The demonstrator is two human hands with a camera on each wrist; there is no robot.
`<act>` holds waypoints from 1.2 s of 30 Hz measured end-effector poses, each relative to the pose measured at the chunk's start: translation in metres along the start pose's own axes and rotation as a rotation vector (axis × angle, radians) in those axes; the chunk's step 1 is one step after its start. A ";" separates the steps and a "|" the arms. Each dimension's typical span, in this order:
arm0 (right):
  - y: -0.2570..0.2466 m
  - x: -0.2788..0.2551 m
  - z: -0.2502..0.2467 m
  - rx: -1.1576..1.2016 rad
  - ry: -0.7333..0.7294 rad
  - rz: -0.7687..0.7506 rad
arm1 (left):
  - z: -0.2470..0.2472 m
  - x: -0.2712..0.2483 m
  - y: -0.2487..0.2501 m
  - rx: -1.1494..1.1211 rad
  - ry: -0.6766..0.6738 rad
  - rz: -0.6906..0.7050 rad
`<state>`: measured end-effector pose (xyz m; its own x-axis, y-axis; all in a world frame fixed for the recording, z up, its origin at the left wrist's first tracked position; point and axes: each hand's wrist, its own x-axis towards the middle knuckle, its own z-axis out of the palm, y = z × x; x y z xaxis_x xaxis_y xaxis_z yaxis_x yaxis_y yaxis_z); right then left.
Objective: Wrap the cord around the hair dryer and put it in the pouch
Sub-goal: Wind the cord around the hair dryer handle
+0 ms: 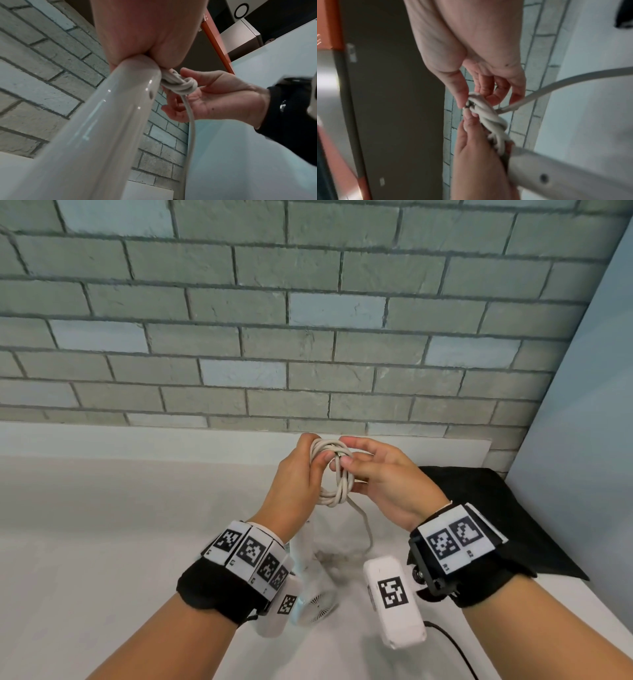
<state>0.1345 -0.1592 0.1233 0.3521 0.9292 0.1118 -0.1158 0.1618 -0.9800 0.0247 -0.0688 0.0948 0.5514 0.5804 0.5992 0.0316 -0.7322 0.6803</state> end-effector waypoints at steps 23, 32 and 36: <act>0.006 -0.003 0.006 -0.756 0.312 -0.241 | 0.007 0.003 -0.006 0.000 0.108 -0.010; 0.001 -0.010 -0.006 -0.196 0.022 -0.047 | 0.005 0.004 -0.013 0.053 0.110 -0.042; 0.004 -0.016 -0.001 -0.132 -0.021 -0.072 | 0.004 0.003 -0.014 0.059 0.140 -0.039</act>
<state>0.1297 -0.1734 0.1173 0.3359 0.9237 0.1842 0.0330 0.1839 -0.9824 0.0297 -0.0578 0.0852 0.4277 0.6499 0.6283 0.1016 -0.7252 0.6810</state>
